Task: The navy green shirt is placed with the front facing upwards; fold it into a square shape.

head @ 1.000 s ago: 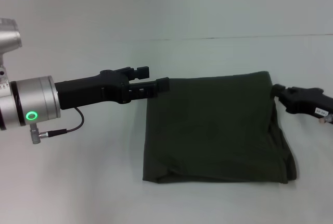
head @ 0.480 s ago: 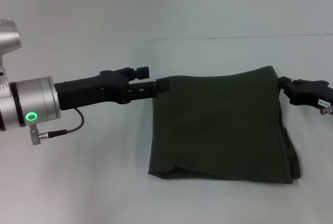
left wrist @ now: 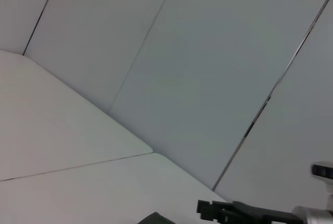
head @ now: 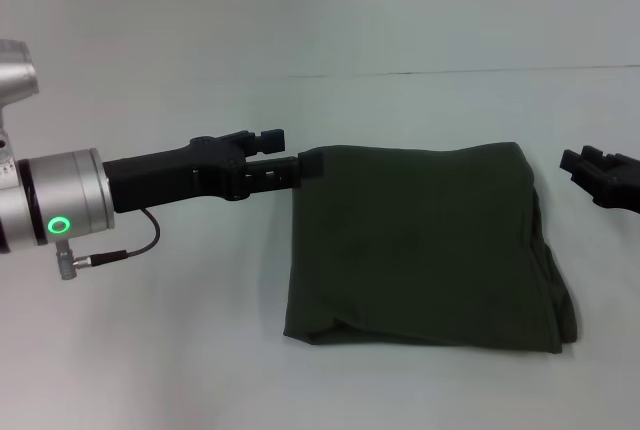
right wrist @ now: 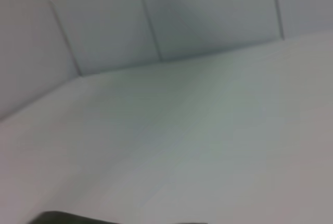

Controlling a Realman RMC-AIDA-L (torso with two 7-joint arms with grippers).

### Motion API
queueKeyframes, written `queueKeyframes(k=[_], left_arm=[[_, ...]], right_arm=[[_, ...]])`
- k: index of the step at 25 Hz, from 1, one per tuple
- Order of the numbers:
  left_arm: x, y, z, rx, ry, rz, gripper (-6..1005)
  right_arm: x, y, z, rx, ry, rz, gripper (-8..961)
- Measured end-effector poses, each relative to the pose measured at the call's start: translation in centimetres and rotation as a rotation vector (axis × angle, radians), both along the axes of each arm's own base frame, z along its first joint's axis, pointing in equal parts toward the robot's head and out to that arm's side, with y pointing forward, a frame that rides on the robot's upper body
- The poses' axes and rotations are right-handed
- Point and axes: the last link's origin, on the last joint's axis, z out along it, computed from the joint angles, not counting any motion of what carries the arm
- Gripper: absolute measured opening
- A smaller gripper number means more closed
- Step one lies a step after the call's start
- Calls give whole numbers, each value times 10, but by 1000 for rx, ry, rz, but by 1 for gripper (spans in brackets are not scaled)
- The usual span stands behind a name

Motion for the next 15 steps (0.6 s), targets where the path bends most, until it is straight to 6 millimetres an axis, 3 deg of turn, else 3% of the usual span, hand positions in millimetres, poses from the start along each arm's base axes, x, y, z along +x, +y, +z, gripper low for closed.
queueKeyframes(k=[3,7,13,15], left_arm=[[0,0,0,-1,-1,2,894],[0,0,0,-2,-2,5,894],[-1,4,0,10,5,24,892],[-5,9,0,23,17,77,892]], right_arm=[[-11,-11,0,-26,-2,128,276],[-24,-32,-16,-130,-31,298,410],[-21,-58,-40,-241,-82,374,583],[-19,-66,-43,-242,-81,401,583]])
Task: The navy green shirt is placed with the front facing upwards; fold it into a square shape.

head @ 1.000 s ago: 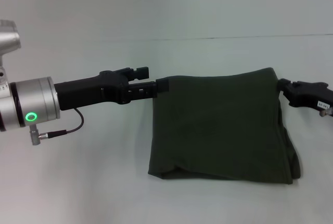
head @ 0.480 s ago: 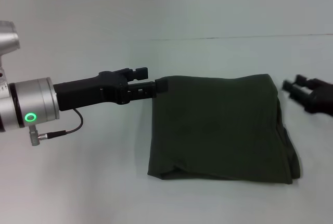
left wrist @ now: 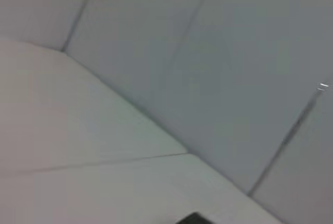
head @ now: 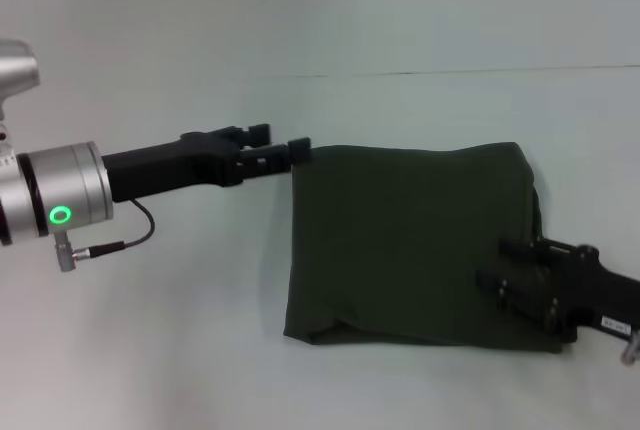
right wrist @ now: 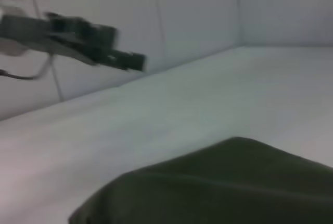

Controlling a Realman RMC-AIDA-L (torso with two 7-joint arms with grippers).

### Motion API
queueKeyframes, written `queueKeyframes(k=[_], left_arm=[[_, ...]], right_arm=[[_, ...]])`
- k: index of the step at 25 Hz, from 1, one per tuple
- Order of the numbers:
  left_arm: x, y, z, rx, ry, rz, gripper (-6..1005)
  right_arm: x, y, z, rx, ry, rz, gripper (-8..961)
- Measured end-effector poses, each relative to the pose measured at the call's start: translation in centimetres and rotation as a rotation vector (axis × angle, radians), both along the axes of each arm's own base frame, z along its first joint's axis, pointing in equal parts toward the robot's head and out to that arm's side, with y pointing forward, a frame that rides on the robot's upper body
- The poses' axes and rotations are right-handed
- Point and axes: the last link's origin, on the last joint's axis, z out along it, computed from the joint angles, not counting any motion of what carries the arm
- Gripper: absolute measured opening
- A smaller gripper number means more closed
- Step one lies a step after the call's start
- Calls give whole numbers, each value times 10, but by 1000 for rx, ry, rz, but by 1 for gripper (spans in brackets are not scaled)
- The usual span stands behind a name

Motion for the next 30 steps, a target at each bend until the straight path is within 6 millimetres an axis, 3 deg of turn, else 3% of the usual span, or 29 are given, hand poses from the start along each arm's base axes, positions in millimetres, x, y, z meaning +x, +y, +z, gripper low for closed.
queueKeyframes(k=[7,12,30], left_arm=[[-23,17,-8,-55,77,289,891],[-28,21,-24,-122,146,394,890],[-34,15,-39,-192,190,471,886]], right_arm=[[-3,-9,4,10,30,50,582],[-4,-10,5,5,34,61,582],[-6,-10,5,4,31,80,583]])
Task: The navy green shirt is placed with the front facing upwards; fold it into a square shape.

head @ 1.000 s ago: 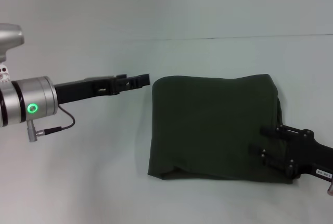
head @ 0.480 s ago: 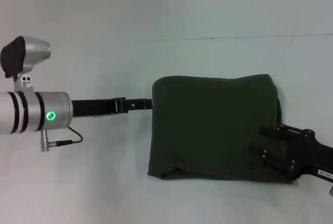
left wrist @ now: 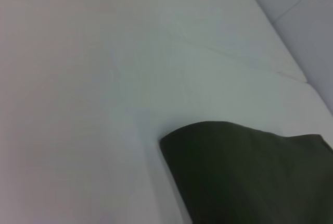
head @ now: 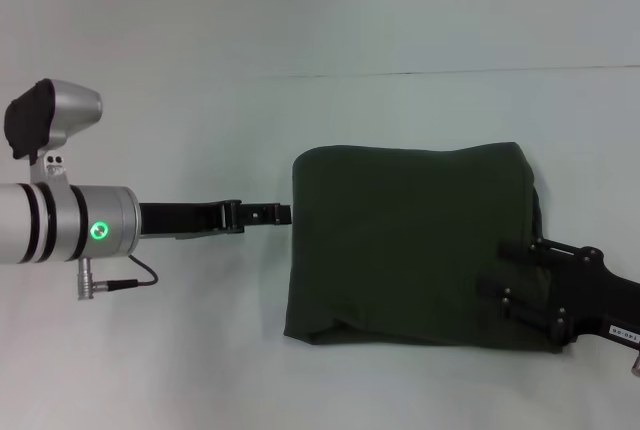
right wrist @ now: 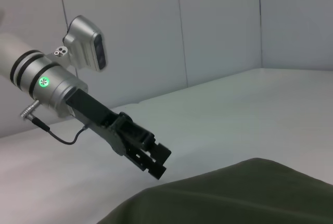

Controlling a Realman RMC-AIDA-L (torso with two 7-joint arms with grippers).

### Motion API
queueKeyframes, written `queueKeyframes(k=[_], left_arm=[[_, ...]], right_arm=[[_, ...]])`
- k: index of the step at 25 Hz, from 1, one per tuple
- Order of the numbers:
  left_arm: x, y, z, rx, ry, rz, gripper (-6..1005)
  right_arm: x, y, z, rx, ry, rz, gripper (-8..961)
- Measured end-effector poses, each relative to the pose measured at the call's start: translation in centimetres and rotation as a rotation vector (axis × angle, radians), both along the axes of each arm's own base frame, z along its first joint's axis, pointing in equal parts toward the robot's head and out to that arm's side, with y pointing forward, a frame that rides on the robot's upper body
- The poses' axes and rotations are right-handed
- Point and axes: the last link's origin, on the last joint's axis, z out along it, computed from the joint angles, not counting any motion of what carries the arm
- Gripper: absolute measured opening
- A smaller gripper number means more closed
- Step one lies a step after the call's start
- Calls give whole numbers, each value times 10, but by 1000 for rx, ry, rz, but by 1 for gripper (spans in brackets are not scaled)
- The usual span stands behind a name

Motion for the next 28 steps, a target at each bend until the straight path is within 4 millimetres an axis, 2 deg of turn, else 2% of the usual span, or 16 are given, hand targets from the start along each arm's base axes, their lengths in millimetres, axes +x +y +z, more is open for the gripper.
queueKeyframes(k=[28], left_arm=[[29,-11,-37,-125,2,-55,880]], right_arm=[[3,0,1,5,-3,-16,577]])
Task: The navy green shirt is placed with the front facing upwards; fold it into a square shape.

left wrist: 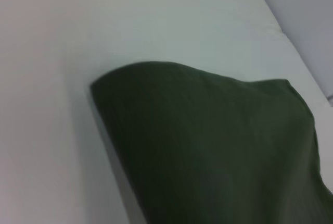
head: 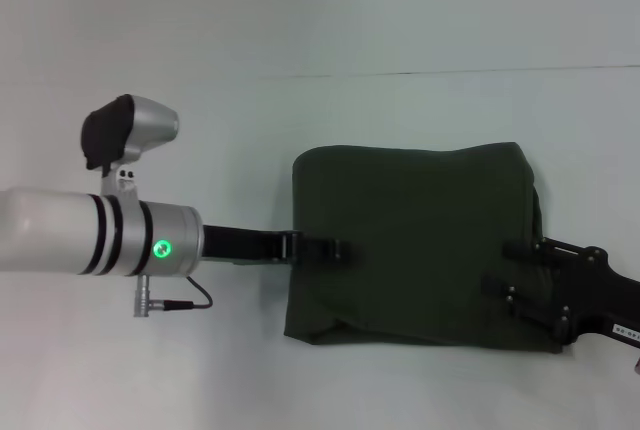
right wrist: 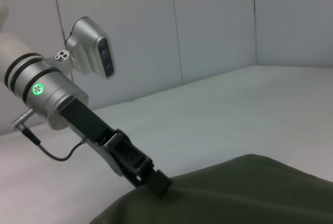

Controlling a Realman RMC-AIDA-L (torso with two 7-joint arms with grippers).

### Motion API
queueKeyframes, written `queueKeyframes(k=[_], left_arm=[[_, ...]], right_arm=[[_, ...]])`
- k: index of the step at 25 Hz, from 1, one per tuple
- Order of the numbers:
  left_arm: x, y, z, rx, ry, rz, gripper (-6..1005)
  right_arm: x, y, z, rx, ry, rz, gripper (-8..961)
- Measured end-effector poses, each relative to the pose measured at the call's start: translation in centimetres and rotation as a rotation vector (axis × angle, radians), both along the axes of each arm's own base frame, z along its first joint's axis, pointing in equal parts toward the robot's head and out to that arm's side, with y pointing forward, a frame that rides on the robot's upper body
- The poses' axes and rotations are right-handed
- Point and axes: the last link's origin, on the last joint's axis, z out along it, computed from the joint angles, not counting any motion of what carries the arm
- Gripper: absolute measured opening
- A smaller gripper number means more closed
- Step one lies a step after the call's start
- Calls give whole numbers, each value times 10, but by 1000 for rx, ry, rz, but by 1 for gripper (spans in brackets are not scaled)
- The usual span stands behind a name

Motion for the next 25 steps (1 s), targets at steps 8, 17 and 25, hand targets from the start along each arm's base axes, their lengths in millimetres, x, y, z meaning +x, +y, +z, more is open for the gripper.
queueKeyframes(k=[8,17,25], left_arm=[[8,-2,-6,4,9,-77,842],[10,-2,-6,0,4,-84,497],[10,0,1,19,6,-103,199]], right_arm=[[0,1,2,8,1,-2,573],[-1,2,2,11,3,-2,572],[-3,7,5,32,9,-1,572]])
